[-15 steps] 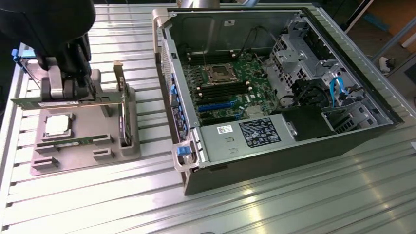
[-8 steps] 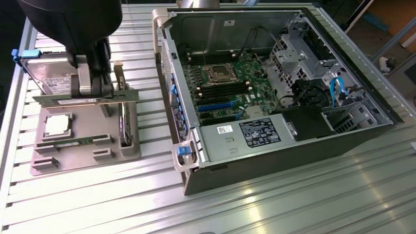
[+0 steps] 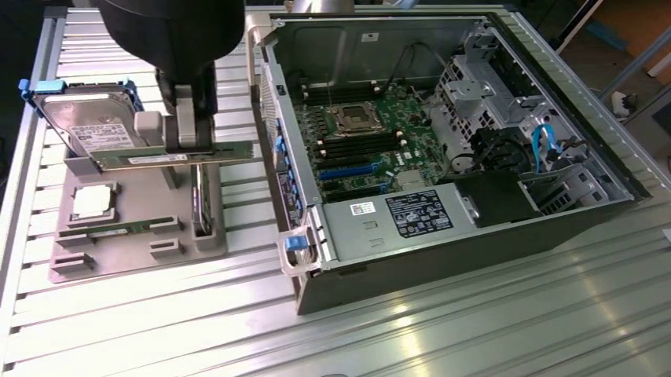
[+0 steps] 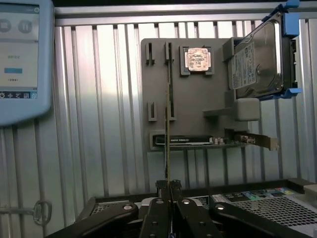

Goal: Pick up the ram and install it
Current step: 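Pick up the ram and move it above insertion slot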

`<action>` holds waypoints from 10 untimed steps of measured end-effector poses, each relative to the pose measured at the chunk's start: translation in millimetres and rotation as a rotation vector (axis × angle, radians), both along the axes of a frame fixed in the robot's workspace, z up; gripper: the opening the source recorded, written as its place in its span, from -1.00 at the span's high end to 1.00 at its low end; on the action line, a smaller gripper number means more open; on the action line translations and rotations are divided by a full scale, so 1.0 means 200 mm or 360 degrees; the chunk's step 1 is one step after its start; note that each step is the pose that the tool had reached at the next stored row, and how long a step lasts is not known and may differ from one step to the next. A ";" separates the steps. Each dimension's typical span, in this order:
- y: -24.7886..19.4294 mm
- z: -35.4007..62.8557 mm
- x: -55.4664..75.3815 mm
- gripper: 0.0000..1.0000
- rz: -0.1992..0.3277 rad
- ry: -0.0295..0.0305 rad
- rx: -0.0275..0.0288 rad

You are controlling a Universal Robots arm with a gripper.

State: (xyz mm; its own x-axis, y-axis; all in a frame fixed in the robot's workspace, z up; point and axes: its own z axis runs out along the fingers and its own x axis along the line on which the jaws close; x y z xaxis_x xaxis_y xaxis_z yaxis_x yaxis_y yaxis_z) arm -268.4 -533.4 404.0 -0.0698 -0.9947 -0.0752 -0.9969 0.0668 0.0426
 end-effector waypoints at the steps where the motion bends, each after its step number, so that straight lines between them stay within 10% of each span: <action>1: 0.000 0.000 0.02 0.76 0.0000 -0.00001 0.00002; 10: 0.000 0.000 0.20 0.76 0.0000 0.00000 -0.00001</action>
State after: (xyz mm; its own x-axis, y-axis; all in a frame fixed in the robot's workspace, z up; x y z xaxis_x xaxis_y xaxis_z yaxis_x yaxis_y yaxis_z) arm -229.3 -533.4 404.0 -0.0699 -0.9947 -0.0751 -0.9969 0.0668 0.0426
